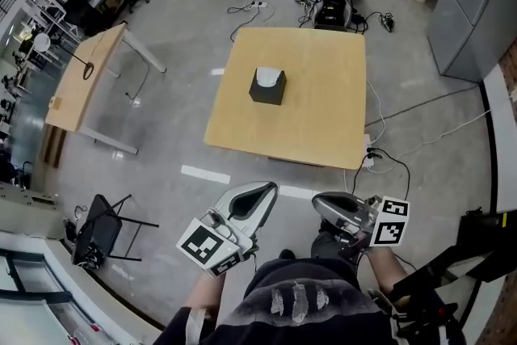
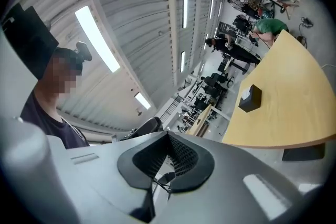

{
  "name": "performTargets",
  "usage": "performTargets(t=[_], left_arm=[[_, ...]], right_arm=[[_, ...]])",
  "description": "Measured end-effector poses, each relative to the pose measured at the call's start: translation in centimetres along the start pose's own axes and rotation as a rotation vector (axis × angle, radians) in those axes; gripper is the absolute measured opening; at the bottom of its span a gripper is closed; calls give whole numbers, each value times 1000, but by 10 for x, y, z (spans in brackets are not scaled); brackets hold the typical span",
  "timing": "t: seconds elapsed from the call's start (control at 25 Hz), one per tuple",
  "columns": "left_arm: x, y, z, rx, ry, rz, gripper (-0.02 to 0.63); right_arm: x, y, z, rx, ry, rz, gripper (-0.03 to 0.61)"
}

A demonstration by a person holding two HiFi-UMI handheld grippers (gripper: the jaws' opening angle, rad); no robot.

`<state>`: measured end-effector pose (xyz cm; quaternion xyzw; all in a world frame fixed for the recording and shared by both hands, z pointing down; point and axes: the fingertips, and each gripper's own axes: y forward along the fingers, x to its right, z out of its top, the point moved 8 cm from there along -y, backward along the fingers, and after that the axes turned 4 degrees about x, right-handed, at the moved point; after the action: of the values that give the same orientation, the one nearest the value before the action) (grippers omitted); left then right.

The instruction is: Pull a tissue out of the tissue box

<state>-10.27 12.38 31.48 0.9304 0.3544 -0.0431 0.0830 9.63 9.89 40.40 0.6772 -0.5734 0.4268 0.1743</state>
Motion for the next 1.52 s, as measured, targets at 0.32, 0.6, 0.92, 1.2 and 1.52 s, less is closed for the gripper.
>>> performTargets(t=[0.32,0.6,0.92,1.2,1.52], left_arm=[[8,64,14,-87,54,74,2],[12,89,24,-94,100,122,2],[-33,65,21,-13,78,179,2],[-92,36,20,68,41,158,2],[-215,42,27,107,-20,56,2]], right_arm=[[48,-38,59,1,41,43,-3],[64,-45,75,-17,61,82,-3],[72,0,60,-160,3,86,-3],[73,62,63,-156,-53,55,-3],[106,151,82,-179,-73,-116,-3]])
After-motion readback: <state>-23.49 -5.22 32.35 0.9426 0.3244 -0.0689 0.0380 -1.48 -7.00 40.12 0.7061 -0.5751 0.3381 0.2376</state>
